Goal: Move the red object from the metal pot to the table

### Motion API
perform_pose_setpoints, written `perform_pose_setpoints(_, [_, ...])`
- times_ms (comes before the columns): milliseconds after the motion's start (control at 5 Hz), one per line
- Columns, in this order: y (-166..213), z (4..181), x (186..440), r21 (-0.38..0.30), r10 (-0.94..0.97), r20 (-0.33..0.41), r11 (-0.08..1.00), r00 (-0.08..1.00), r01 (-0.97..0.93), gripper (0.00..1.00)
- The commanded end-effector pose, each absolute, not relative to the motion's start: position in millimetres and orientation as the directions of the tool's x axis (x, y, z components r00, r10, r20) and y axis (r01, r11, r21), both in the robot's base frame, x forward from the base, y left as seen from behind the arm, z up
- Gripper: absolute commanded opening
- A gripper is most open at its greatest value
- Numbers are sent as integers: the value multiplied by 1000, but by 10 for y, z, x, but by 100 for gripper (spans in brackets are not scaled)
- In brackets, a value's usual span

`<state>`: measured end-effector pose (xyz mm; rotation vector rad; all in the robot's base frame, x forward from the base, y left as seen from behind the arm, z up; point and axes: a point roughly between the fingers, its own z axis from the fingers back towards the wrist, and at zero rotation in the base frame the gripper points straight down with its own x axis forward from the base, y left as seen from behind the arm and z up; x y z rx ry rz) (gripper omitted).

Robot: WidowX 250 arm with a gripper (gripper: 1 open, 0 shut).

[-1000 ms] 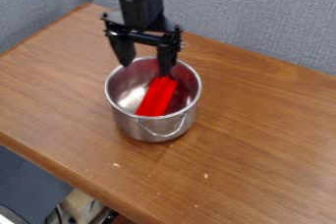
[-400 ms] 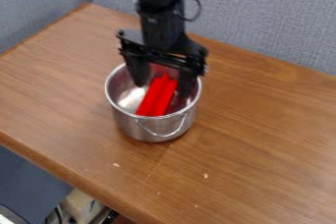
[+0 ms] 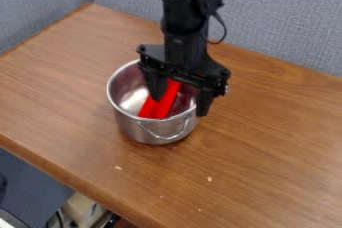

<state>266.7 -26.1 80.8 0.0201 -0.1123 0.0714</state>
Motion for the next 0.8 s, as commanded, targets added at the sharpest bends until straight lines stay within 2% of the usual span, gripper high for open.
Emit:
perform_pose_setpoints(0, [-197, 751, 2735, 24, 108, 126, 993, 986, -112, 100])
perform_pose_setpoints(200, [-182, 618, 2784, 27, 132, 112, 990, 985, -136, 0])
perform_pose_setpoints(600, [-181, 666, 2656, 4, 246, 119, 969, 962, -248, 0])
